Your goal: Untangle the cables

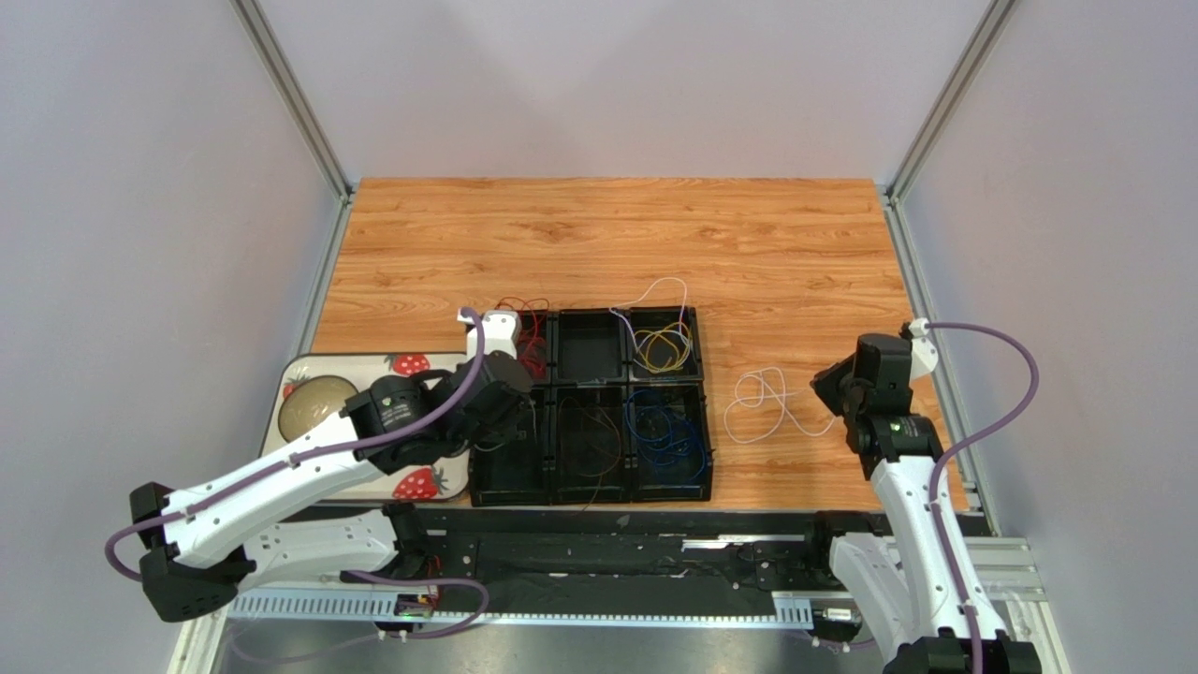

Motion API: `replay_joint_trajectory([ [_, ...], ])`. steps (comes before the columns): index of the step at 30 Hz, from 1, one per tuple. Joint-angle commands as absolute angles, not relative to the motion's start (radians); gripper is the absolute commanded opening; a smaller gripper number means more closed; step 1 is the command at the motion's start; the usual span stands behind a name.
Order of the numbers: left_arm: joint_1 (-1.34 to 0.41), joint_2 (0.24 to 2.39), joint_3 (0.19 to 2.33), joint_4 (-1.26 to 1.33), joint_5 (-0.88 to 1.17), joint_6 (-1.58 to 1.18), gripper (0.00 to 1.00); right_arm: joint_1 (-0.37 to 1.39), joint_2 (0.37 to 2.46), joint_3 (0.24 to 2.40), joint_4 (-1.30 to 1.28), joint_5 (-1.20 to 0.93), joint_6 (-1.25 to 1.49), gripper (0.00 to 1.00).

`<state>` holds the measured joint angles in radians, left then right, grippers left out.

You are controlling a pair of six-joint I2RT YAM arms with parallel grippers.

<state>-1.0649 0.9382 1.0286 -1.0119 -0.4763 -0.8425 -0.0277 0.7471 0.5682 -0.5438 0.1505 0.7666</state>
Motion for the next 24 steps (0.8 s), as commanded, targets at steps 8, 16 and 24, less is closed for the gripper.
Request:
replay_joint_trajectory([
  [8,-1.062,1.019,1.037,-0.847,-0.430,-0.859,0.00,-0.034,0.718,0.555,-0.534,0.155,0.730,0.00],
  [16,-1.063,1.111,1.057,-0.755,-0.377,-0.867,0.00,-0.037,0.721,0.542,-0.526,0.153,0.724,0.00],
  [24,-1.063,1.112,0.980,-0.723,-0.383,-0.887,0.00,-0.041,0.689,0.522,-0.523,0.117,0.703,0.00],
])
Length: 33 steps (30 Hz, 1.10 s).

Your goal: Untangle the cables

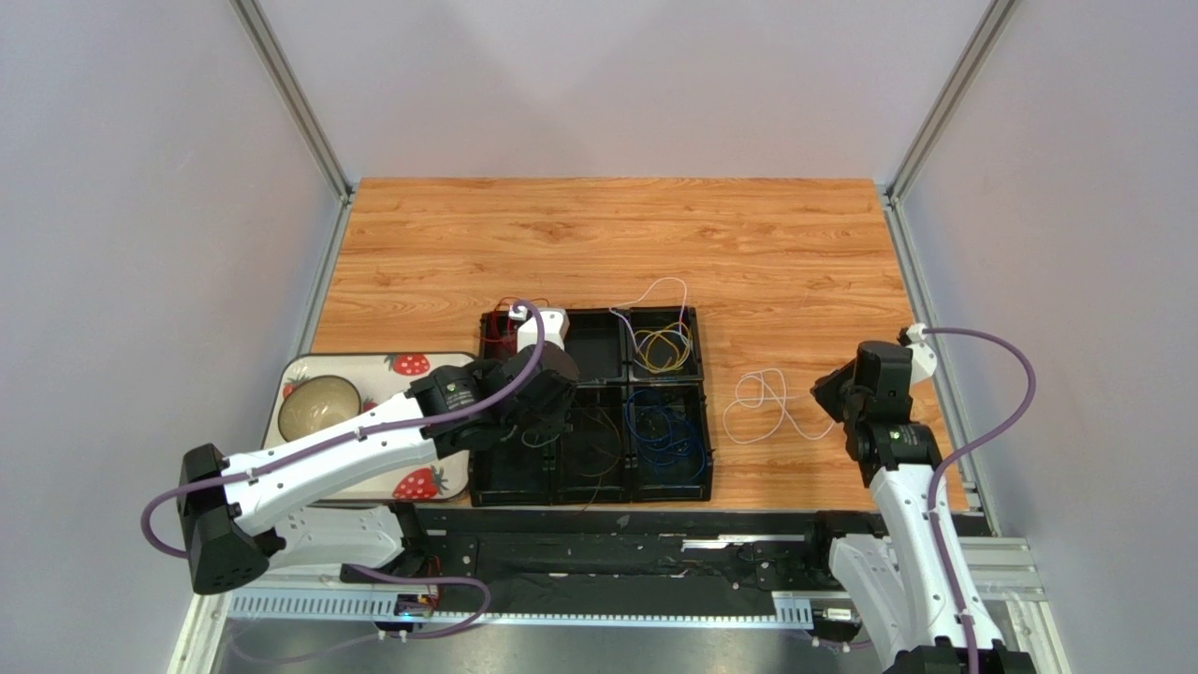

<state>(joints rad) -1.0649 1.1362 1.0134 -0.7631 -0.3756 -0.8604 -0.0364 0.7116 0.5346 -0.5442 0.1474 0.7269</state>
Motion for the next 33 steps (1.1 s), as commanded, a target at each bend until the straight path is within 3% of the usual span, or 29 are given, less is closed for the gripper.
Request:
replay_joint_trajectory([
  [1,-1.063,1.106,0.973,-0.729,-0.391,-0.885,0.00,-0.043,0.684,0.514,-0.512,0.106,0.704,0.00],
  [19,-0.971,1.028,0.776,-0.752,-0.440,-0.930,0.00,-0.041,0.677,0.555,-0.531,0.026,0.676,0.00],
  [22,-0.968,1.023,0.773,-0.738,-0.436,-0.919,0.14,-0.041,0.676,0.568,-0.534,0.015,0.673,0.00],
  [23,-0.968,1.020,0.778,-0.736,-0.433,-0.910,0.34,-0.041,0.675,0.572,-0.537,-0.015,0.673,0.00],
  [26,-0.968,0.999,0.790,-0.747,-0.434,-0.902,0.68,-0.041,0.672,0.600,-0.555,-0.025,0.669,0.00],
  [29,-0.968,0.963,0.814,-0.784,-0.443,-0.897,0.79,-0.041,0.663,0.637,-0.578,-0.028,0.660,0.00],
  [33,-0.968,0.902,0.880,-0.854,-0.449,-0.864,0.81,-0.041,0.646,0.699,-0.607,-0.043,0.647,0.00],
])
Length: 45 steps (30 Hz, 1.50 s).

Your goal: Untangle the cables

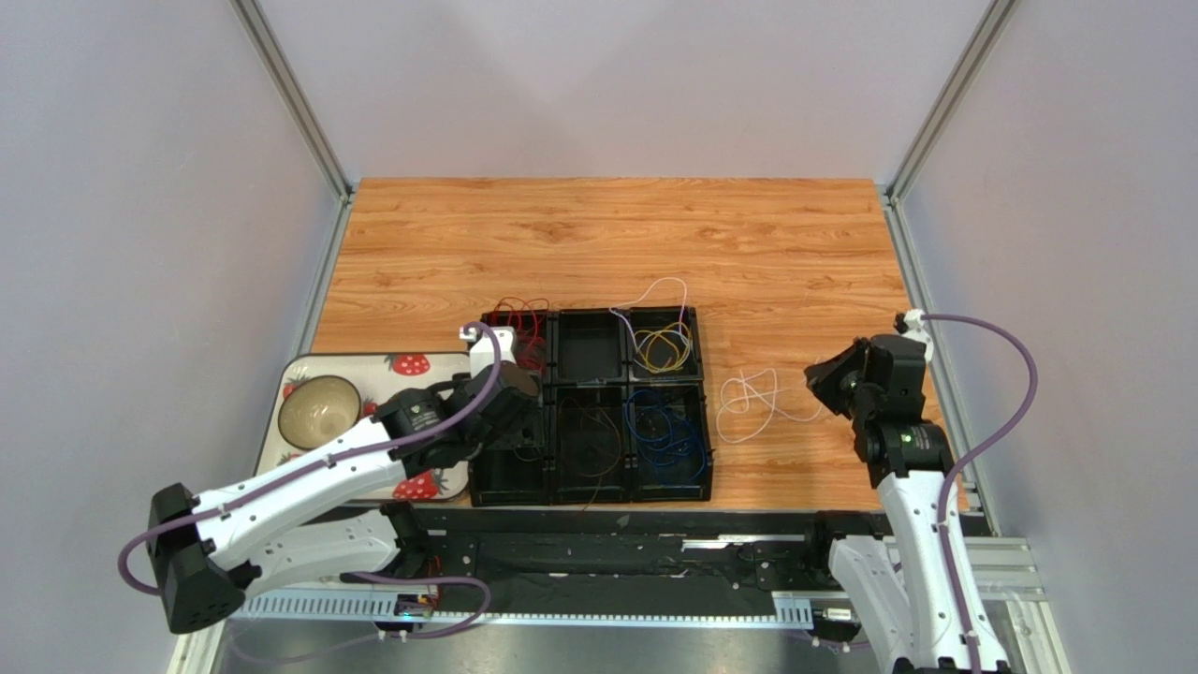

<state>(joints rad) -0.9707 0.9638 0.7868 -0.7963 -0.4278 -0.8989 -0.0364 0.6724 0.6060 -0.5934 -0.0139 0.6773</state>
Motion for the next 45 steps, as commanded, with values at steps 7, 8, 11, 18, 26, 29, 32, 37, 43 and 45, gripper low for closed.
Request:
replay_joint_trajectory([
  [7,-0.968,0.851,1.064,-1.074,-0.502,-0.761,0.81,-0.040,0.644,0.847,-0.646,-0.110,0.615,0.00],
  [8,-0.968,0.850,1.089,-1.109,-0.508,-0.735,0.81,-0.040,0.644,0.862,-0.650,-0.118,0.609,0.00],
  [11,-0.968,0.818,1.095,-1.138,-0.523,-0.680,0.81,-0.038,0.649,0.919,-0.653,-0.146,0.603,0.00],
  [18,-0.968,0.747,1.080,-1.126,-0.497,-0.586,0.80,-0.031,0.673,1.026,-0.606,-0.242,0.588,0.00],
  [26,-0.968,0.683,1.057,-1.112,-0.549,-0.574,0.81,-0.005,0.724,1.152,-0.519,-0.367,0.627,0.00],
  [29,-0.968,0.684,1.057,-1.115,-0.558,-0.575,0.81,0.024,0.753,1.195,-0.489,-0.373,0.647,0.00],
  [32,-0.968,0.690,1.054,-1.112,-0.554,-0.575,0.81,0.035,0.778,1.233,-0.451,-0.388,0.679,0.00],
  [37,-0.968,0.696,1.052,-1.112,-0.554,-0.577,0.81,0.075,0.851,1.357,-0.410,-0.410,0.713,0.00],
  [43,-0.963,0.680,1.054,-1.112,-0.555,-0.583,0.81,0.204,0.932,1.471,-0.362,-0.361,0.710,0.00],
  [45,-0.960,0.670,1.054,-1.112,-0.560,-0.586,0.81,0.244,0.959,1.508,-0.356,-0.348,0.698,0.00],
])
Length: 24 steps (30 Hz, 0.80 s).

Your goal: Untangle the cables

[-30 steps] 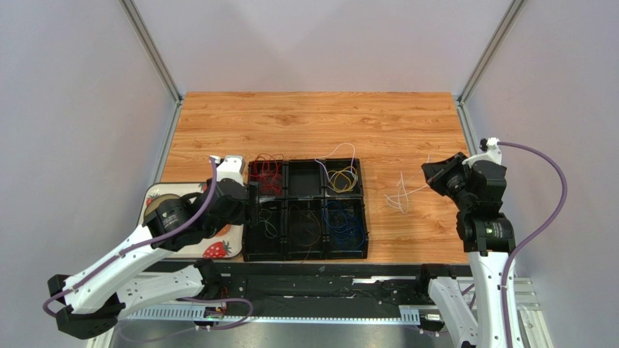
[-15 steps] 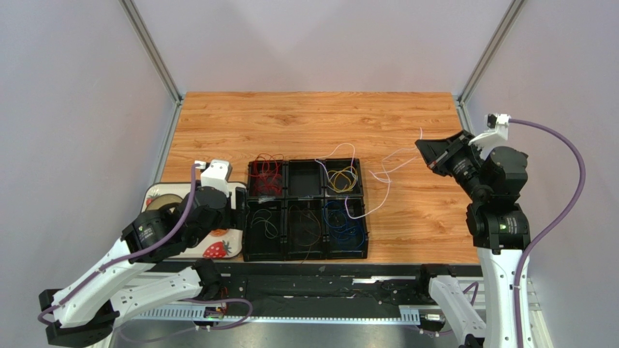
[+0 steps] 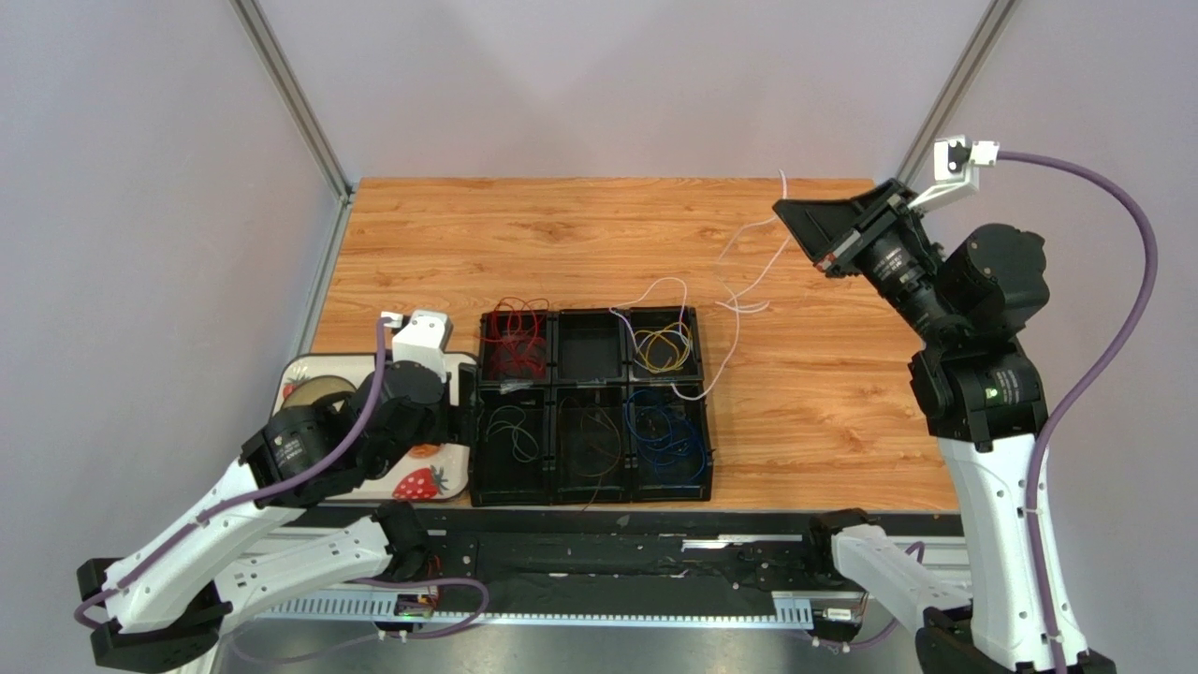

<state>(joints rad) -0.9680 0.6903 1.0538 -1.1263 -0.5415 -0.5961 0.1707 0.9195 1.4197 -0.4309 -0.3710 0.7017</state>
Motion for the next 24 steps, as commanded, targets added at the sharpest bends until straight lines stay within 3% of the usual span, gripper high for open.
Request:
replay_joint_trajectory([
  [1,-0.959,0.664,1.051,-1.112,-0.561,-0.587,0.81,0.279,0.975,1.550,-0.359,-0.338,0.695,0.00],
  [11,-0.951,0.627,1.052,-1.127,-0.592,-0.607,0.81,0.541,1.160,1.767,-0.324,-0.236,0.660,0.00],
  [24,-0.939,0.543,1.052,-1.144,-0.634,-0.640,0.81,0.859,1.347,1.819,-0.273,-0.095,0.600,0.00],
])
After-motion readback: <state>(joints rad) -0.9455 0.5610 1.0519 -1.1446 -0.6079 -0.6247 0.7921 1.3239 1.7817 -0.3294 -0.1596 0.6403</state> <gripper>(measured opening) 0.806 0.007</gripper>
